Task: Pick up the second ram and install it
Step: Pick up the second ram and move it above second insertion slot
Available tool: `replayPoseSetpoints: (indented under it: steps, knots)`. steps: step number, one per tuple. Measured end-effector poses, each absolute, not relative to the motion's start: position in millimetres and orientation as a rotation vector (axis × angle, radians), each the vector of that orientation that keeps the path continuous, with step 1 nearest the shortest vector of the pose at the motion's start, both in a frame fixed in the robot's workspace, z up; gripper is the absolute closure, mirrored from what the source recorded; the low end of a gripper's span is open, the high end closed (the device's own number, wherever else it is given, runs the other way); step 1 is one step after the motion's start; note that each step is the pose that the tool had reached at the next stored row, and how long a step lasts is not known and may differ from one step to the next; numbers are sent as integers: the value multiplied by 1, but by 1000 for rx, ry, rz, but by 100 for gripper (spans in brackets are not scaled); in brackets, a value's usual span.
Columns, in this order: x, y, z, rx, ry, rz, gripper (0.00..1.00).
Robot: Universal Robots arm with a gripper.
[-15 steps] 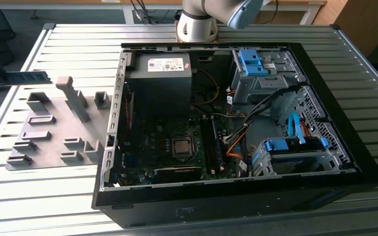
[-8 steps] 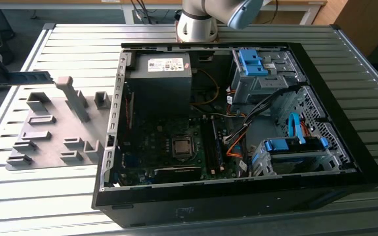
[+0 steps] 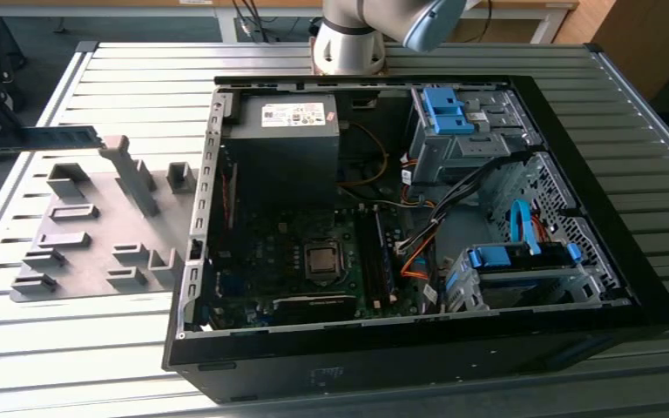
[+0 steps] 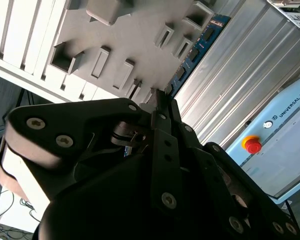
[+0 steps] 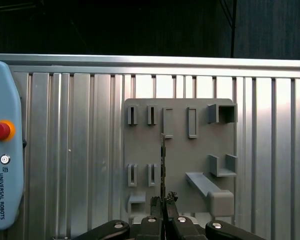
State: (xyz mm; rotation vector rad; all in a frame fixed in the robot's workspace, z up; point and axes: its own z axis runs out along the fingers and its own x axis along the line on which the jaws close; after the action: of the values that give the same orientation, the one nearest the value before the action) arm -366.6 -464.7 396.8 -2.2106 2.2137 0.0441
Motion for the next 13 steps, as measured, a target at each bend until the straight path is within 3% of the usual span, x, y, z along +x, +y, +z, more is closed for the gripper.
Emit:
replayPoseSetpoints:
  steps: [13]
  knots:
    - [-358,-465,397,-2211,2214,44,86]
